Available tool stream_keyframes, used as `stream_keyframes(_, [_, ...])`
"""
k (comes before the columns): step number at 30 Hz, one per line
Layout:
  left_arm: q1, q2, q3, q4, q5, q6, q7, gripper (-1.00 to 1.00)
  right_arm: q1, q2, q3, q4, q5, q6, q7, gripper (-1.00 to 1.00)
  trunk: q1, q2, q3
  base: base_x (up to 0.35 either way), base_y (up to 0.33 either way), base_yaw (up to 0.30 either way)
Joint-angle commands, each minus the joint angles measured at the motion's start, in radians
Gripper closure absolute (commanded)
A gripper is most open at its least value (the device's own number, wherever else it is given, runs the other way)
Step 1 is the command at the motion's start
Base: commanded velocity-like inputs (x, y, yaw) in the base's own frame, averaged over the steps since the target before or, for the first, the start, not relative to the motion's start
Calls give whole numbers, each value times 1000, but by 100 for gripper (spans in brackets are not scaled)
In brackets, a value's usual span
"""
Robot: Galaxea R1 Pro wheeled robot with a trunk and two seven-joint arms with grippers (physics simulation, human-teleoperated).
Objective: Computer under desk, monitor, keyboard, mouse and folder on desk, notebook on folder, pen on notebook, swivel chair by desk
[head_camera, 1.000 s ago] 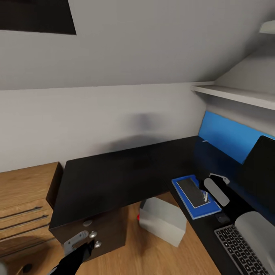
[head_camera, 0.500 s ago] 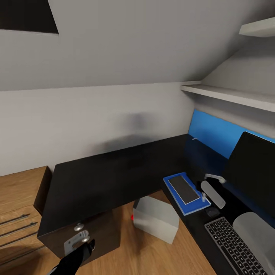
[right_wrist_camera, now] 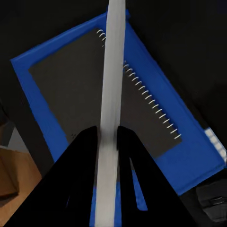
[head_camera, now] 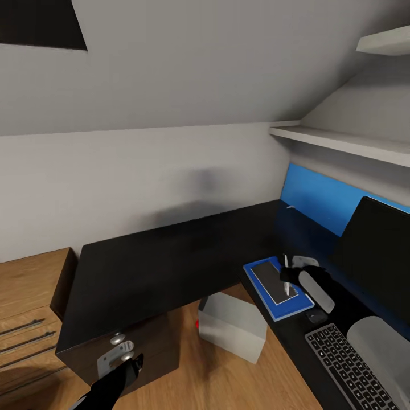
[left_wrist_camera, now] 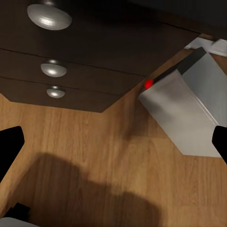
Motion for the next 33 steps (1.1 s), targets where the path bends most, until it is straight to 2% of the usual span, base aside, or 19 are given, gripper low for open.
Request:
stream_keyframes(1, [-1,1,-2,-2,3,3,6,-100,-1,-1,5,-1,-5,0,5,100,0,-1,-2,0,0,0])
stream_keyframes(4, [-1,1,-3,-2,3,3,6,-100,-1,-1,5,-1,19,-1,49,100,0,-1,-2,0,0,0])
stream_keyframes(5, [-1,1,-4,-2,3,3,3,-100,-1,-1,6,0,43,-11,84,100,0,-1,-2,0,0,0])
stream_keyframes(8, [-1,0,-6,-2,3,3,2,-100,-1,-1,7,1,54,-22,100,100,0,-1,-2,0,0,0])
stream_keyframes(17, [-1,0,-8,-1,3,3,4,-100,-1,2,19,34,87,-31,108,100,0,-1,-2,5,0,0])
stream_keyframes(24, [-1,1,-7,0,4,3,0,-100,-1,9,23,37,92,-31,108,100,0,-1,-2,162,0,0])
stream_keyframes(32, [-1,0,-7,-1,4,4,0,-100,-1,29,23,55,98,-57,109,100,0,-1,-2,26,0,0])
stream_keyframes(33, [-1,0,-7,-1,4,4,0,-100,-1,33,24,60,111,-70,109,100,4,-8,-5,3,0,0])
